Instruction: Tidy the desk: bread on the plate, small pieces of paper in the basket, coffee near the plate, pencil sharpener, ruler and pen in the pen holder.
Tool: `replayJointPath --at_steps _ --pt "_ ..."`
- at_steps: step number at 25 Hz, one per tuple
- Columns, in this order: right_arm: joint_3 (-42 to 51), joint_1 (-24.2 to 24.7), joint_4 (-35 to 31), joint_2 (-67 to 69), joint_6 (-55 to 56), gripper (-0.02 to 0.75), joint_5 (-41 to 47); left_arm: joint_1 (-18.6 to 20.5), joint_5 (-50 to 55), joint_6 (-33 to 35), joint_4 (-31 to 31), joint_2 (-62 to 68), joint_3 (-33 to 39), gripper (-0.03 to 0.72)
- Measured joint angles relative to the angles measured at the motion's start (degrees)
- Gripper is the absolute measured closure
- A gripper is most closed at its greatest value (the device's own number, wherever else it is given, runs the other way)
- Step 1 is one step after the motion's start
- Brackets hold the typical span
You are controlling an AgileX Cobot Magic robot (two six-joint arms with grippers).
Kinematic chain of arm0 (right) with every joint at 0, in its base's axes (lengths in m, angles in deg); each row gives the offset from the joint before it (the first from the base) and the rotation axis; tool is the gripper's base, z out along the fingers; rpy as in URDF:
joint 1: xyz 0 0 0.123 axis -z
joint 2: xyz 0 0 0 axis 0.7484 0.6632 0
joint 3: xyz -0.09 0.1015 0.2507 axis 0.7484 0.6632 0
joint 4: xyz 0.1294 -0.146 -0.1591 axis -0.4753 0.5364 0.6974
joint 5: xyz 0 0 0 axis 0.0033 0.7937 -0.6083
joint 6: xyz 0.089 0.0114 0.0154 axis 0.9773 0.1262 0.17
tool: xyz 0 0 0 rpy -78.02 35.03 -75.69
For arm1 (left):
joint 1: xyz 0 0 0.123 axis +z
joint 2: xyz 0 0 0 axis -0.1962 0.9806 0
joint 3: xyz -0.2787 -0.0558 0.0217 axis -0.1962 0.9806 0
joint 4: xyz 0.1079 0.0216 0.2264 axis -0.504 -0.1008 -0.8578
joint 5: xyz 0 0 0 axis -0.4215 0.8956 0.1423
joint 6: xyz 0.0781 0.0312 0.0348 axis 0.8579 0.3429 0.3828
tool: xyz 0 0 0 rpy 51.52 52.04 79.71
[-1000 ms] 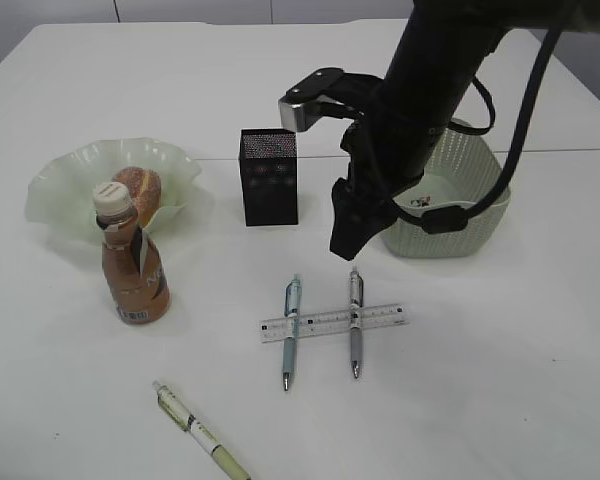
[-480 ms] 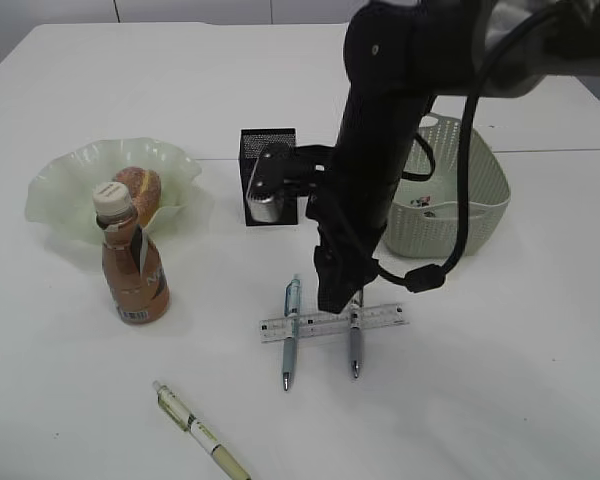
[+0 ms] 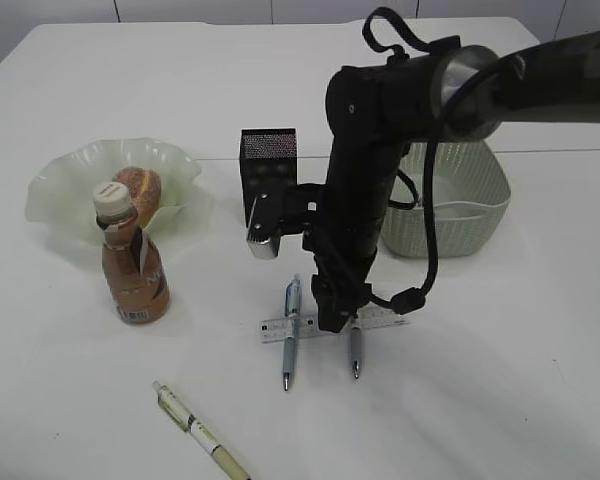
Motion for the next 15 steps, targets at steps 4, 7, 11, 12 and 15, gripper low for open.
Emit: replayJointPath --at_steps 4,7,11,12,15 --pt "0.0 0.0 0.3 1.0 0.0 0.299 -1.1 0.0 -0.2 0.0 0.0 0.0 0.0 0.316" --pt "0.0 0.0 0.5 1.9 0.0 0.299 -1.2 0.0 -0.6 0.0 0.0 0.0 0.0 0.317" --pt "0.0 0.0 0.6 3.0 -0.1 0.299 -1.4 0.0 -1.1 0.0 0.0 0.0 0.0 0.318" --pt "0.0 0.0 0.6 3.1 -0.1 0.299 -1.6 0.0 -1.2 0.0 0.0 0.0 0.0 0.318" --pt "0.0 0.0 0.8 3.6 -0.1 0.299 -2.5 0.0 -1.2 0.0 0.0 0.0 0.0 0.318"
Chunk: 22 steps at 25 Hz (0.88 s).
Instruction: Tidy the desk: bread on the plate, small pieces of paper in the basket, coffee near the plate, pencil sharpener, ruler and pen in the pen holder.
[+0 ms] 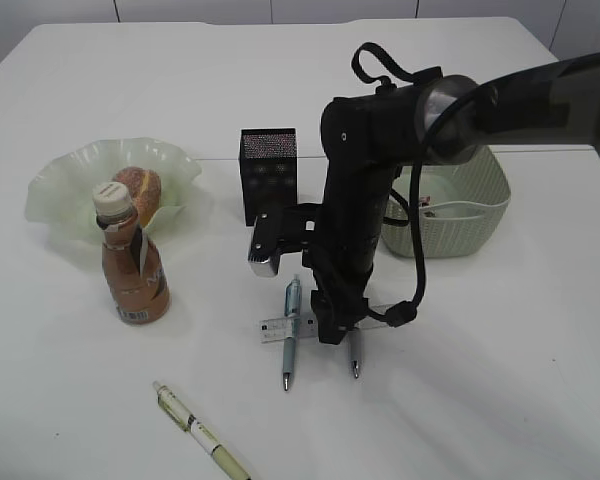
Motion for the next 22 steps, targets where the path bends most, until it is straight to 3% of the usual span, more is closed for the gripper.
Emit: replayJointPath --at_steps 9,15,22 --pt "0.0 0.0 1.6 0.9 0.7 0.305 -1.5 0.0 -0.6 0.0 0.0 0.0 0.0 0.318" --pt "0.0 0.0 2.4 0.9 0.8 0.449 -1.7 0.0 -1.1 0.0 0.0 0.0 0.0 0.318" --pt "0.0 0.0 2.5 0.9 0.8 0.467 -1.2 0.0 -1.3 0.0 0.0 0.0 0.0 0.318"
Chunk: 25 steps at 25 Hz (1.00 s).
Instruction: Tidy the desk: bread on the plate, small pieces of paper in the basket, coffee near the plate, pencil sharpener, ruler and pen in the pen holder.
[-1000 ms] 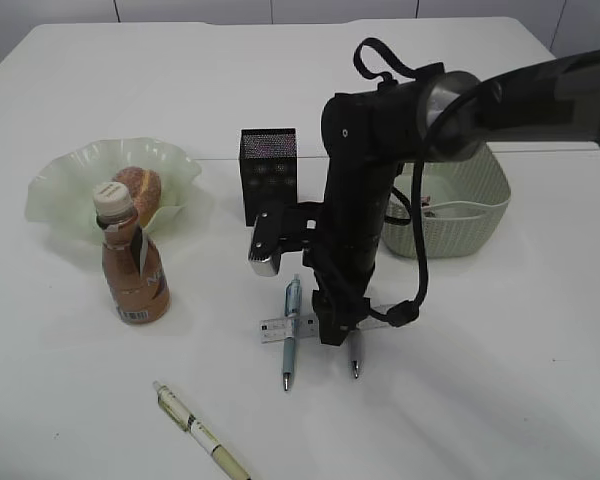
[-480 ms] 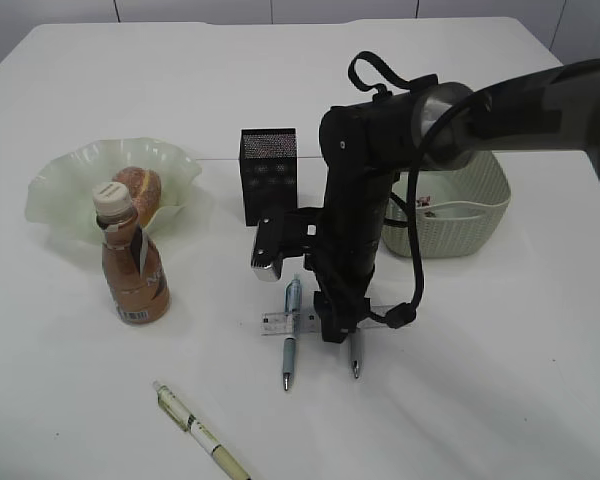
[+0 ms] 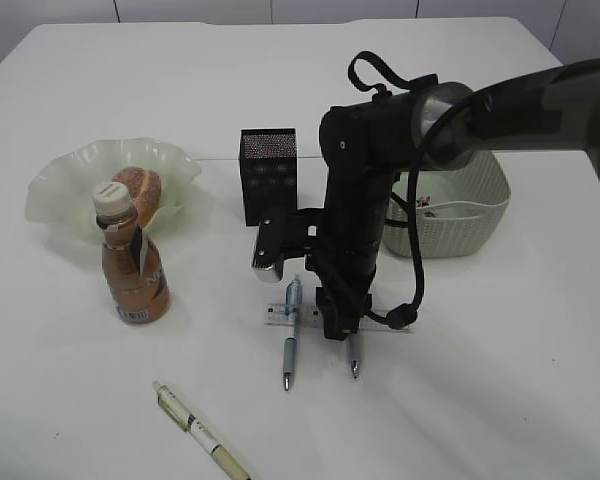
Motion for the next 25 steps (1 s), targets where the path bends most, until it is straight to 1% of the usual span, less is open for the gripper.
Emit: replayJointPath --at_steps 2,5,8,12,15,17,22,25 --pt "0.0 0.0 -0.5 0.0 0.0 0.467 0.3 0.0 0.0 0.0 0.0 0.0 0.0 0.318" --pt "0.0 0.0 -2.9 -0.8 0.0 0.467 0.6 0.0 0.0 0.0 0.0 0.0 0.0 0.318" --pt "0.0 1.0 -7.3 -2.9 0.0 0.467 0.6 0.0 0.0 0.0 0.0 0.0 0.0 0.318" --pt "0.0 4.0 -15.7 -6.5 -3.0 0.467 0.9 0.0 0.0 0.0 0.0 0.0 0.0 0.318" --pt "0.0 7.6 -24.1 -9.1 -8.3 0.467 1.7 0.0 0.0 0.0 0.0 0.0 0.0 0.318" --pt "0.0 10.6 -32.1 -10.6 -12.0 0.467 2.2 0.0 0.0 0.0 0.0 0.0 0.0 0.318" --pt "-1.2 17.9 -48.5 -11.3 -19.6 0.467 3.9 0.0 0.5 0.0 0.0 0.0 0.0 0.318" --pt "-1.7 21.1 -60.6 -11.3 -25.3 0.467 3.8 0.0 1.3 0.0 0.0 0.0 0.0 0.318"
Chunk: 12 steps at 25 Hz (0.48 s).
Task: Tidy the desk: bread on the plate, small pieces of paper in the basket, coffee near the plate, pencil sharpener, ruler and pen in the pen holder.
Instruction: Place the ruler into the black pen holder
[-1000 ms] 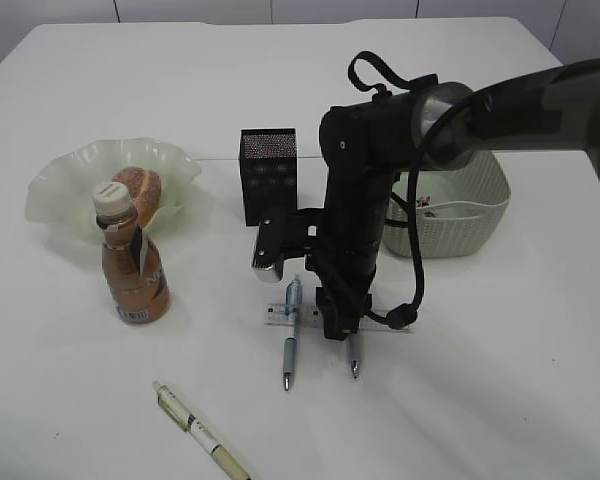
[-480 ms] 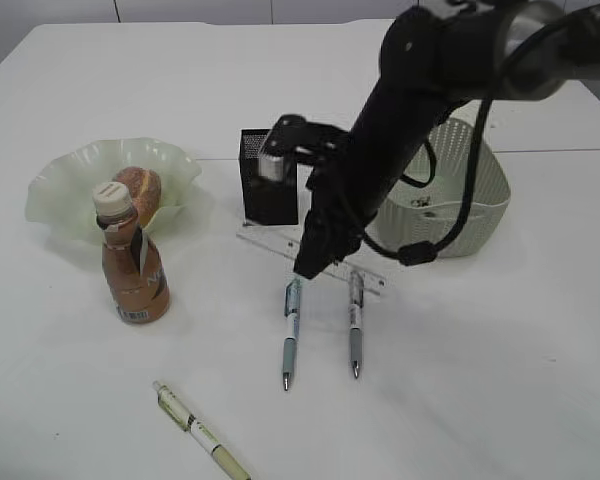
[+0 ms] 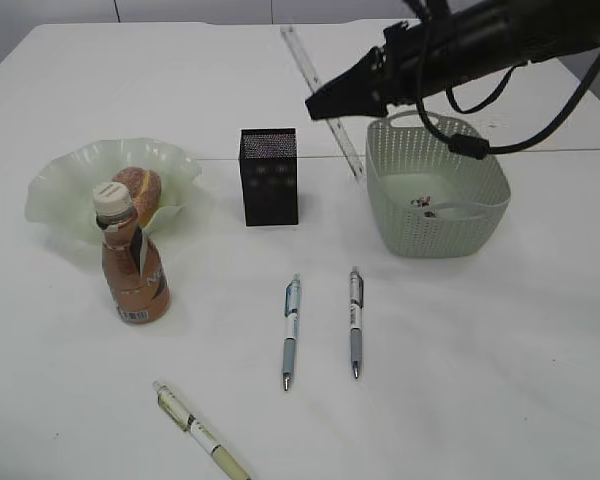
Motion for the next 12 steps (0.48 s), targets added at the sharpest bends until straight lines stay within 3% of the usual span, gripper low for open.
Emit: replayJointPath --at_steps 6,12 --pt "-2.9 1.9 -19.2 4.4 -7.7 0.467 -0.8 0.0 0.9 0.0 1.5 0.0 0.0 0.318" --pt "-12.4 2.0 -26.6 13.9 -9.7 0.468 -0.9 0.0 3.7 0.0 3.2 0.0 0.0 0.318"
